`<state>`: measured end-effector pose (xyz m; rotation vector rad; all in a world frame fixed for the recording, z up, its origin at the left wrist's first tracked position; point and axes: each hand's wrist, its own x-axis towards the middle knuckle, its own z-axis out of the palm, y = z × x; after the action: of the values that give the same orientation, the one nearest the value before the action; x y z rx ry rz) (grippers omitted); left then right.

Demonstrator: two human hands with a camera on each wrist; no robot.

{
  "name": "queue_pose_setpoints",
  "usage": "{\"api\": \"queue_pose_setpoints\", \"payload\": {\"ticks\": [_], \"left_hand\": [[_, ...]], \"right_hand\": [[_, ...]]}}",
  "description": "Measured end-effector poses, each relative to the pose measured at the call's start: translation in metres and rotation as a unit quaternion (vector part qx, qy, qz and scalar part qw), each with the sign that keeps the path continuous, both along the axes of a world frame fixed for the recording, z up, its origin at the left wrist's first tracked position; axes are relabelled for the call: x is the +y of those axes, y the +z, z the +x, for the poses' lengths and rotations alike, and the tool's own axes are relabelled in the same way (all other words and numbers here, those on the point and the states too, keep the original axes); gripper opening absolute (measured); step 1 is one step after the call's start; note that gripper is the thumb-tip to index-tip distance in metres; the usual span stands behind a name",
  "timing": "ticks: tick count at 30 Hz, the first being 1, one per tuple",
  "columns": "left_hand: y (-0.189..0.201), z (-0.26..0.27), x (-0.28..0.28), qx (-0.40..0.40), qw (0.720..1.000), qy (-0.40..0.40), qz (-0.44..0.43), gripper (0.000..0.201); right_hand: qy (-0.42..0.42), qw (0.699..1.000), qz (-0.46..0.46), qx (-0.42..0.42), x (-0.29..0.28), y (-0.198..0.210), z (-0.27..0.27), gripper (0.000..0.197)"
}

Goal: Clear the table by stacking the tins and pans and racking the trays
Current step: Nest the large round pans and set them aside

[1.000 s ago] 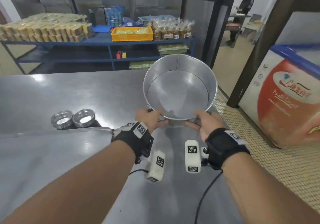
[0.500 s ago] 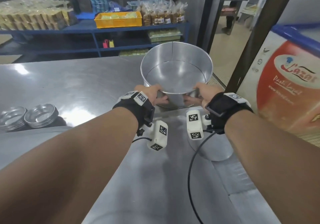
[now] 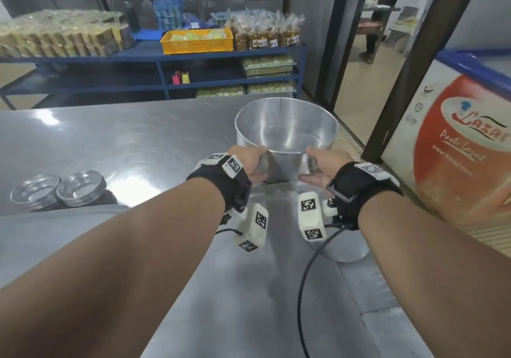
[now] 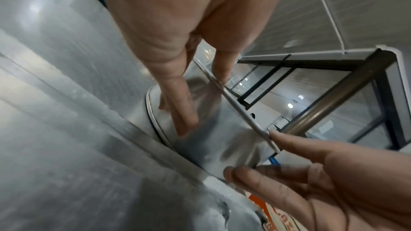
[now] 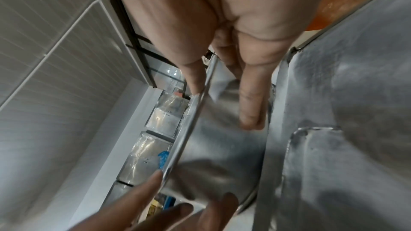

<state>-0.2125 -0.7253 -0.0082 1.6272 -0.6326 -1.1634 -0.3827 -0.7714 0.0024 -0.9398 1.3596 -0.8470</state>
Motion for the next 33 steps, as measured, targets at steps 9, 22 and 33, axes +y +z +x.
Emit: {"api": "queue_pose_setpoints", "payload": {"ticks": [9, 22, 33], "left_hand": [[0.051, 0.017, 0.084, -0.23, 0.953, -0.168, 0.098, 0.016], [0.152, 0.146, 0.363, -0.551, 0.819, -0.148, 0.063, 0.024], [0.154, 0.326, 0.689, -0.529, 0.835, 0.007, 0.147, 0.025]], "right_hand": [[0.162, 0.944, -0.099, 0.268, 0.07, 0.035, 0.027, 0.032], [0.353, 0.735, -0.3, 0.495, 0.328, 0.141, 0.178, 0.021], [0.481, 0.648, -0.376, 0.455, 0.606, 0.151, 0.353, 0.038]]}}
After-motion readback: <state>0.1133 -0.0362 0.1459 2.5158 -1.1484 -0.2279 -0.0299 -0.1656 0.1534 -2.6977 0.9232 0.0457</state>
